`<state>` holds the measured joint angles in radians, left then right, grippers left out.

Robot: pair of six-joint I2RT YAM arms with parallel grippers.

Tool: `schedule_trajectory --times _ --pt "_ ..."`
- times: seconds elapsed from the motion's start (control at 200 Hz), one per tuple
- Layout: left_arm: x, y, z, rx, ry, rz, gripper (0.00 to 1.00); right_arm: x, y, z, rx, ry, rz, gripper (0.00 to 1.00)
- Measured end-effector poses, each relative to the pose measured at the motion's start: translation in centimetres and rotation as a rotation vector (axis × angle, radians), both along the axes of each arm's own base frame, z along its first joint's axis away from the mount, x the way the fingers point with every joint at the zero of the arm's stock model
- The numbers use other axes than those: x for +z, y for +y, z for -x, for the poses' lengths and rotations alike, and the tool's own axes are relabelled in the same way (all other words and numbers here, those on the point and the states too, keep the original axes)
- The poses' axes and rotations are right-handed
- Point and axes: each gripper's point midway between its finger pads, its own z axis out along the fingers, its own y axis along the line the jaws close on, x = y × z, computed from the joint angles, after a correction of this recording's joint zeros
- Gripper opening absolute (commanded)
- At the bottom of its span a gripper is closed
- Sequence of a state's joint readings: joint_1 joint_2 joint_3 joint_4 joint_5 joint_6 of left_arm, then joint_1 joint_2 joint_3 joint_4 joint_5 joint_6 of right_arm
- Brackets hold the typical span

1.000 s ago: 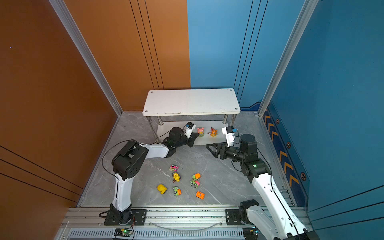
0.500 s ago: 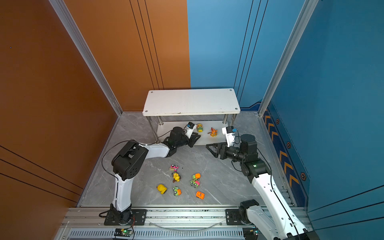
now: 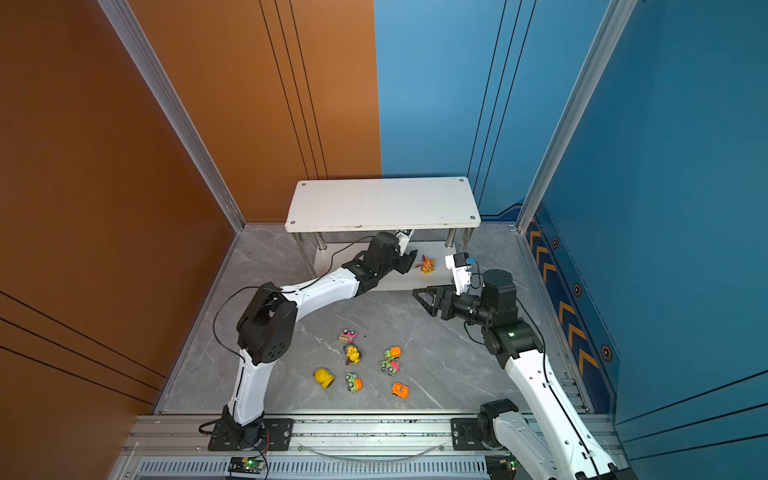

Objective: Place and organize the plastic toys onto the shelf
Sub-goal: 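Close the left gripper around the pink-and-green pig figure on the shelf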

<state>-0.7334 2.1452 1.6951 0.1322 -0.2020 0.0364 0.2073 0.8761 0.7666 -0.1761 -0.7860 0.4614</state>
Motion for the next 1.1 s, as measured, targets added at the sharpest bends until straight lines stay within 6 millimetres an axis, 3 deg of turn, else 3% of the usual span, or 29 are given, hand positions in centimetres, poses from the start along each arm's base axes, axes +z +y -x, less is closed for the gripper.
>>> schedule_trajectory --times 0.305,0.826,1.101 --pt "-4.0 2.3 -1.7 0.119 0.093 -0.074 0.68 0.1 0.0 0.1 -0.002 -0.010 -0.004 0.71" --pt "-5.8 3.0 -3.8 0.169 0.174 0.039 0.72 0.1 -0.1 0.0 -0.006 -0.007 -0.007 0.71" --pt "-6.2 2.6 -4.1 0.167 0.197 0.076 0.67 0.1 -0.1 0.0 -0.006 -0.006 -0.007 0.71"
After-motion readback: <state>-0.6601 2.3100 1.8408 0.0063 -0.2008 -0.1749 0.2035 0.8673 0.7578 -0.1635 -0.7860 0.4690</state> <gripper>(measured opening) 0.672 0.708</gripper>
